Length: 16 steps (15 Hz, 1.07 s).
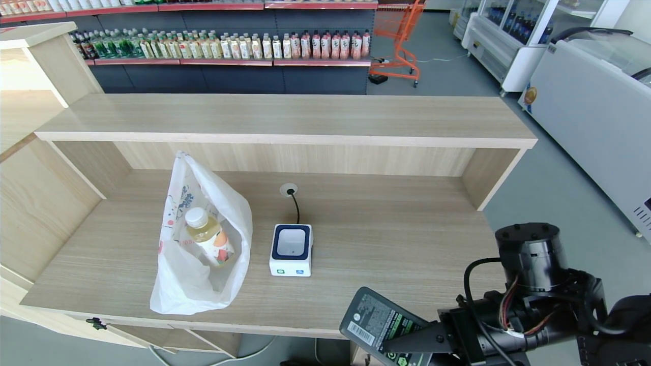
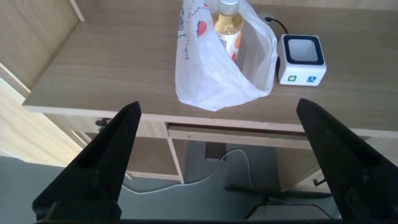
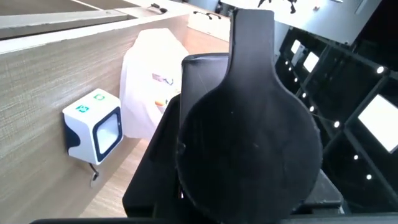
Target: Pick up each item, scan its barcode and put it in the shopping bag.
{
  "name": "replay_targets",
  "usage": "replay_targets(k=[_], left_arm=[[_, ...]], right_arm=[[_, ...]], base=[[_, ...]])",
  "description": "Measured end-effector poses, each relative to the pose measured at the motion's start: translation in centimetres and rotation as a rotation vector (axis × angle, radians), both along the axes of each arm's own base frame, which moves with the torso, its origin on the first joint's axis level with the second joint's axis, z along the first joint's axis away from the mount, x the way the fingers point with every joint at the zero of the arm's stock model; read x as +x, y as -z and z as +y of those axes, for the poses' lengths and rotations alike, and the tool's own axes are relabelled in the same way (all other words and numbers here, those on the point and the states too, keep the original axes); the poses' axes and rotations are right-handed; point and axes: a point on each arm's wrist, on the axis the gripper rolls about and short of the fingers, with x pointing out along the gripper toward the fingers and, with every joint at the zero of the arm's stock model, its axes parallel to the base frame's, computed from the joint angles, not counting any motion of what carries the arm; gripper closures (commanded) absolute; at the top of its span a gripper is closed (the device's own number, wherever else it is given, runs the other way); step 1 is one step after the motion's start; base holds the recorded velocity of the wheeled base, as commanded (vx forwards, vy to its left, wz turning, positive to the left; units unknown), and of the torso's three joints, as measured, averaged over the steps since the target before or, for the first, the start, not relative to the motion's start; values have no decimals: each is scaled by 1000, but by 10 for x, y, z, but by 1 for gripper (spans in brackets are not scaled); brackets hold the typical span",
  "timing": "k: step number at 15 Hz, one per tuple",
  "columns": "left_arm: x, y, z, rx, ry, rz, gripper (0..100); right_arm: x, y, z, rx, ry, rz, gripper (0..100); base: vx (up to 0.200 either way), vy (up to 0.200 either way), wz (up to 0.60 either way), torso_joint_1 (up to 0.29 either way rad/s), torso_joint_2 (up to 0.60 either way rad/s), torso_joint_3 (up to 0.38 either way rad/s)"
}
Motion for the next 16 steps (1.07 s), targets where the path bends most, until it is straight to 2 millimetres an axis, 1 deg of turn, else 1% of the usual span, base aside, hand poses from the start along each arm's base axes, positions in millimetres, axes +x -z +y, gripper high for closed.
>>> replay_targets(k=[13,14,15,16], left_arm=[[0,0,0,0,0,0,0],[0,0,0,0,0,0,0],[0,0,0,0,0,0,0],[0,0,0,0,0,0,0]], right_arm=[[3,4,5,-6,-14,16,100],[2,4,5,-6,-8,41,100],[3,1,6,1,12,112,100],[5,-9,9,28,31,159,100]], base=[[0,0,0,0,0,0],[0,0,0,0,0,0],[0,0,0,0,0,0],[0,0,0,0,0,0]])
